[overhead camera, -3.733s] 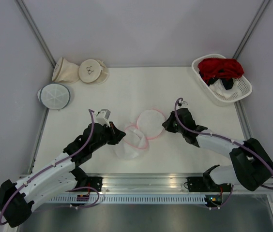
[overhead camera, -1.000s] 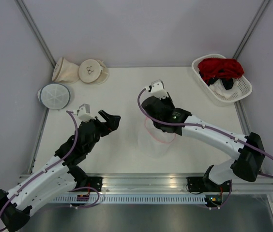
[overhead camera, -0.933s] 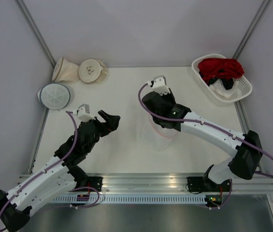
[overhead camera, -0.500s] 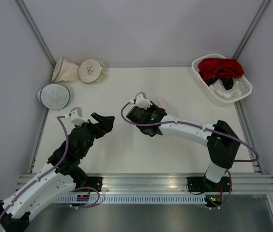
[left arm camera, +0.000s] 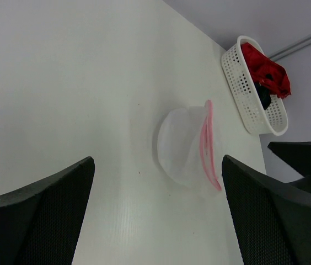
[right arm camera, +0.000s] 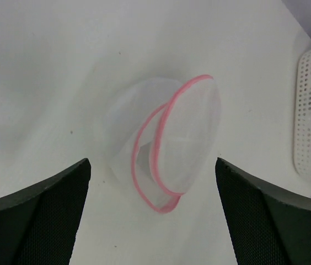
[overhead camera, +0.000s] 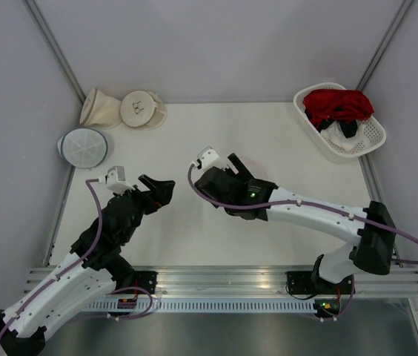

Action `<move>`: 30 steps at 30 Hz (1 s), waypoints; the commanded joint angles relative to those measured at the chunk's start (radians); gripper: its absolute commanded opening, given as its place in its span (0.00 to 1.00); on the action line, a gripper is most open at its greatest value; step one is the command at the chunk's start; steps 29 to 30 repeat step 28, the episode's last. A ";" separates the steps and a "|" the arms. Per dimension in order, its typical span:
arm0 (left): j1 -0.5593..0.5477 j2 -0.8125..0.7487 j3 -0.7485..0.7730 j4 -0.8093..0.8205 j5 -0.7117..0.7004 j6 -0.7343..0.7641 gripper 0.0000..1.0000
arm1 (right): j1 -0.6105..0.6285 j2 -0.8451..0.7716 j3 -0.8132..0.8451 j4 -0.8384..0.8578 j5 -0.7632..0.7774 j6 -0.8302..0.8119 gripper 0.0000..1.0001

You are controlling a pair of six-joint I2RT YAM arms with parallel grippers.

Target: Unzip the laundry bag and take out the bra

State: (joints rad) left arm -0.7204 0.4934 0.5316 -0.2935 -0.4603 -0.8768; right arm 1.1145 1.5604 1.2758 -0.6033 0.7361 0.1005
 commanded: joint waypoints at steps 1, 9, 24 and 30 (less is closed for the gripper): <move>0.001 -0.010 -0.005 0.028 0.072 0.070 1.00 | -0.013 -0.147 -0.001 0.077 -0.098 0.083 0.98; 0.001 0.043 0.018 0.065 0.330 0.171 1.00 | -0.050 -0.353 -0.108 0.053 -0.139 0.271 0.98; 0.001 -0.059 0.031 0.031 0.443 0.200 1.00 | -0.107 -0.764 -0.342 0.033 -0.182 0.493 0.98; 0.001 -0.061 0.034 0.019 0.439 0.202 1.00 | -0.117 -0.740 -0.329 0.028 -0.218 0.492 0.98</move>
